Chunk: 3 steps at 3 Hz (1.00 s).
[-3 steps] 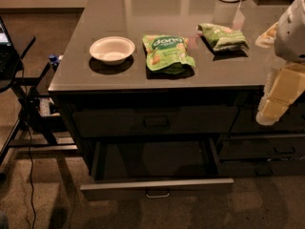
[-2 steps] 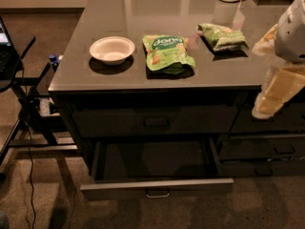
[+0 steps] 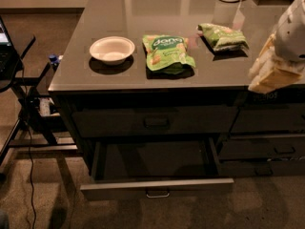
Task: Close middle drawer
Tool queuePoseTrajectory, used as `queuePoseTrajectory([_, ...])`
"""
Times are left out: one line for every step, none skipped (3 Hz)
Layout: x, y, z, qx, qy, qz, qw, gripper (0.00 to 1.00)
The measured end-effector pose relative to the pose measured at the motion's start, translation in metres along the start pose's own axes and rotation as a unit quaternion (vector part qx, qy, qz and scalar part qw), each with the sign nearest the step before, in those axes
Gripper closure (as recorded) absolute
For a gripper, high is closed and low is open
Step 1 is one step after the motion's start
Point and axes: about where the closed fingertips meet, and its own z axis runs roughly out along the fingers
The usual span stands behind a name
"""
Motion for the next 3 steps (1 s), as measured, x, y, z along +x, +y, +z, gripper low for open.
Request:
queuePoseTrajectory([0.000,0.000,0.000,0.000,0.000,0.000,1.0000,0.88])
queuePoseTrajectory([0.000,0.000,-0.001,0.001,0.000,0.001,1.0000,1.00])
queuePoseTrajectory([0.023,0.016,0.022,-0.020,0.006,0.019,0.9996,1.00])
